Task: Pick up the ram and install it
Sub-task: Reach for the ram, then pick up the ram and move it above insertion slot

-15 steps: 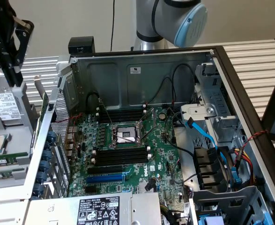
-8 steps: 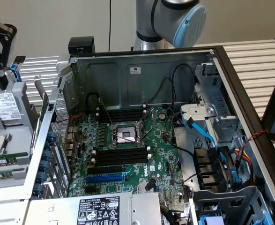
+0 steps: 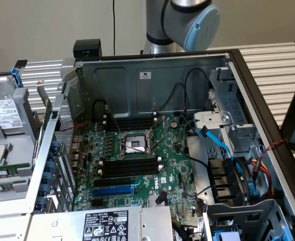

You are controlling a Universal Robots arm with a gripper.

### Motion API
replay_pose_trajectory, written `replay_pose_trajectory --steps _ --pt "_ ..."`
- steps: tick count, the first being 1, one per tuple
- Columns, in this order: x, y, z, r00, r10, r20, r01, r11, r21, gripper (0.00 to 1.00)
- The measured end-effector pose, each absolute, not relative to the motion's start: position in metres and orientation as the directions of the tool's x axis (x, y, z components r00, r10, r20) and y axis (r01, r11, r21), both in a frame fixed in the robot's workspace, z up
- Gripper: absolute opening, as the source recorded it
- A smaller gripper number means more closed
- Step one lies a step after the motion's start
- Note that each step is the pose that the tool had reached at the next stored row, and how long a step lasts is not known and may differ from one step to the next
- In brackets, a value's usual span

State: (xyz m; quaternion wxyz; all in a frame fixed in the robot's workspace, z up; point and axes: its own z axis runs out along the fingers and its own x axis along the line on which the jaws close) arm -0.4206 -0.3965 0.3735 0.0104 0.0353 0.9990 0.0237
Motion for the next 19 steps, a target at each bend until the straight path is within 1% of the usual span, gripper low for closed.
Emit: replay_pose_trajectory --steps 8,12,19 --pt "-0.45 -0.387 0.363 -0.997 0.071 -0.019 0.07 0.997 0.045 0.22" --pt "-0.453 -0.379 0.36 -0.997 0.071 -0.018 0.07 0.997 0.045 0.22" --pt "-0.453 -0.379 0.359 -0.997 0.071 -0.017 0.07 0.997 0.045 0.22"
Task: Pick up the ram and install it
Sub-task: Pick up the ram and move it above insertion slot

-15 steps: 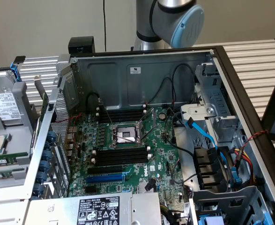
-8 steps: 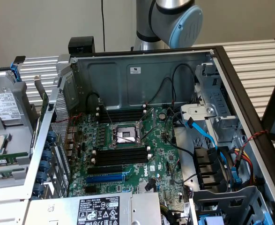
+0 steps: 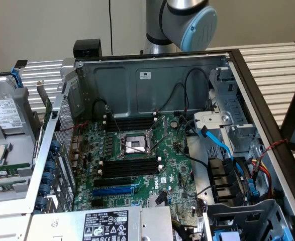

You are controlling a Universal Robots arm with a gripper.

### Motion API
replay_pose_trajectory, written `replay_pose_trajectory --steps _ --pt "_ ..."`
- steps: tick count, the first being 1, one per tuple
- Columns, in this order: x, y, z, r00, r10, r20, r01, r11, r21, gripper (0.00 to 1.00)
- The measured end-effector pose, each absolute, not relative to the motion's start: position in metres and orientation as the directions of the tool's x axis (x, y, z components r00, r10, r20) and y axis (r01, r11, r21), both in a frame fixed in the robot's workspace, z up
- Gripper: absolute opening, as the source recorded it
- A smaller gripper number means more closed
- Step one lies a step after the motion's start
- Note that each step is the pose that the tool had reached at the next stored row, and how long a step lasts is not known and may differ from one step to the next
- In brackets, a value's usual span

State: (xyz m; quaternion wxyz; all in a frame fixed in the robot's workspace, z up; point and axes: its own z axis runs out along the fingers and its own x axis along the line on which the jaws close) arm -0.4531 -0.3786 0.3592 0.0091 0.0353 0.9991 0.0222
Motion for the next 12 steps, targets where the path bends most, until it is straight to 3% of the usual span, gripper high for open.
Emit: replay_pose_trajectory --steps 12 --pt "-0.4531 -0.3785 0.3591 -0.998 0.053 -0.017 0.052 0.998 0.045 0.22"
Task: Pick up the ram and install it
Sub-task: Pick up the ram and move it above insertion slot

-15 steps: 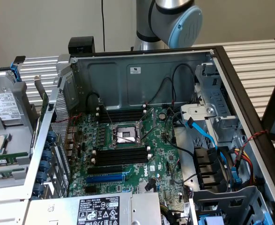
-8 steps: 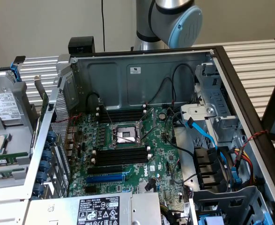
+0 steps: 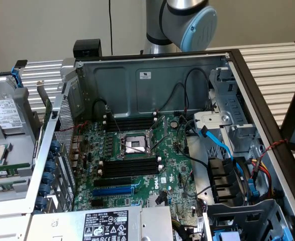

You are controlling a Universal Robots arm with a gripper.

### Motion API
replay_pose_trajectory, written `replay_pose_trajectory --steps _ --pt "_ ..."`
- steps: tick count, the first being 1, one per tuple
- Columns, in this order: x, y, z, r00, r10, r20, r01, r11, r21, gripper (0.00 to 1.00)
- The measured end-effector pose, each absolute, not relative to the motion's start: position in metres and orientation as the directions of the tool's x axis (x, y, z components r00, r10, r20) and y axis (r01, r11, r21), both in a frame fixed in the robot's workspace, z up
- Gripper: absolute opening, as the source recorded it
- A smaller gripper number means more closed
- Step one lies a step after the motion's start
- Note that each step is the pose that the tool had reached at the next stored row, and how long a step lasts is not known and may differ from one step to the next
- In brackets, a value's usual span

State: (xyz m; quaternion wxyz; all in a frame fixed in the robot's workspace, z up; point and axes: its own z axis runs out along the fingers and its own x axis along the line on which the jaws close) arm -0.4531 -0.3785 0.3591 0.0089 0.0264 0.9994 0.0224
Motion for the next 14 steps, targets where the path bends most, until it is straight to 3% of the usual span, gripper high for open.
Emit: replay_pose_trajectory --steps 14 --pt "-0.4531 -0.3786 0.3573 -0.98 -0.2 -0.017 -0.2 0.979 0.045 0.22"
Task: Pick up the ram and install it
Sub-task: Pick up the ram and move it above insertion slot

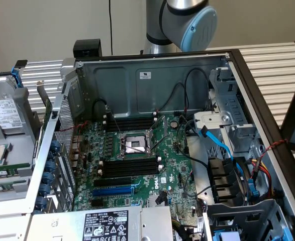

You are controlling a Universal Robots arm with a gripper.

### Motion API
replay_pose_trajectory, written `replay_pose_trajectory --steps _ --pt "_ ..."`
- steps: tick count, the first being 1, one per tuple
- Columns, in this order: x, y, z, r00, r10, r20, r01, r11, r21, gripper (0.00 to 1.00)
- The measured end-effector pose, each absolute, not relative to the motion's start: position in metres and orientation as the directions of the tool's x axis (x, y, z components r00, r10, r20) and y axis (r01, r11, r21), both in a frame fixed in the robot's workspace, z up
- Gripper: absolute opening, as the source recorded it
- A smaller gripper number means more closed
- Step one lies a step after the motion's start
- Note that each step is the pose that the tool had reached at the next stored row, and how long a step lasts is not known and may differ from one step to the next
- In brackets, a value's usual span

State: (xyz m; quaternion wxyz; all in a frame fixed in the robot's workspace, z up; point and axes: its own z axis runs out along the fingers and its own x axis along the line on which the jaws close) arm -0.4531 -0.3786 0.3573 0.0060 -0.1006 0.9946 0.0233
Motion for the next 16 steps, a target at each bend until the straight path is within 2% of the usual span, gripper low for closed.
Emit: replay_pose_trajectory --steps 16 --pt "-0.4535 -0.3786 0.3554 -0.883 -0.47 -0.016 -0.47 0.882 0.045 0.22"
